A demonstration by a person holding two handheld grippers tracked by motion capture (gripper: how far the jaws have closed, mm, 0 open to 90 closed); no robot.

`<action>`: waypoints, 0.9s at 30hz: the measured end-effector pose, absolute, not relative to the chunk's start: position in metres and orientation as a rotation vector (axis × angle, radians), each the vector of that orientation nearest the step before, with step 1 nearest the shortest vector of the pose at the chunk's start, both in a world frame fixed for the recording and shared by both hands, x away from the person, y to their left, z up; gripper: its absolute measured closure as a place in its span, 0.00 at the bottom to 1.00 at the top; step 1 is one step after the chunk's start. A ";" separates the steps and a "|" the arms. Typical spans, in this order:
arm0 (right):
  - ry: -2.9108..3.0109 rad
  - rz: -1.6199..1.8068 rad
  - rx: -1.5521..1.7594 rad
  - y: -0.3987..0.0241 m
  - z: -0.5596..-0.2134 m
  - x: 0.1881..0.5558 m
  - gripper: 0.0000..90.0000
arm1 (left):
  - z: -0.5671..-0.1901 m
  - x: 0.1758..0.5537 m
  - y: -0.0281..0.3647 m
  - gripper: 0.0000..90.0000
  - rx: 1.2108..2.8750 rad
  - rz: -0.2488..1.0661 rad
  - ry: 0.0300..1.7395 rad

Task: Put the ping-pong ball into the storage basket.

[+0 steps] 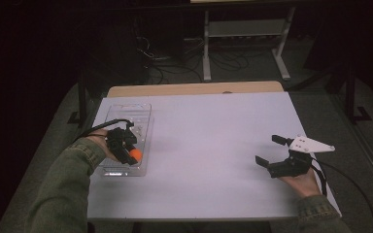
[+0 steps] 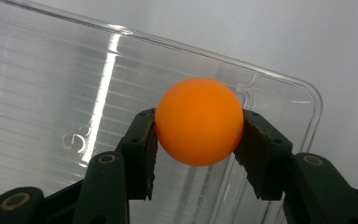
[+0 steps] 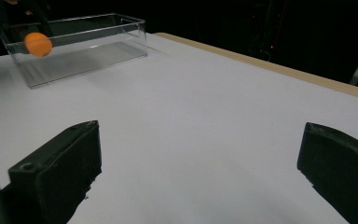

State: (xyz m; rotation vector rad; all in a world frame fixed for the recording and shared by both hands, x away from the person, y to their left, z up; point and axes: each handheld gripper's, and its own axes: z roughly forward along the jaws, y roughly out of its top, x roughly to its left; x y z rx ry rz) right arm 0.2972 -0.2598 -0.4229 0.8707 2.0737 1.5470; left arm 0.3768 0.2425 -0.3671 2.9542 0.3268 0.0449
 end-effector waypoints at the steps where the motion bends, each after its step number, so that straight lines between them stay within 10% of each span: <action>1: 2.074 1.546 0.870 -0.260 -0.423 0.297 0.00 | -0.368 0.377 0.241 0.55 2.958 0.043 0.325; 27: 2.080 1.541 0.868 -0.259 -0.423 0.297 0.00 | -0.384 0.383 0.237 0.55 2.970 -0.002 0.351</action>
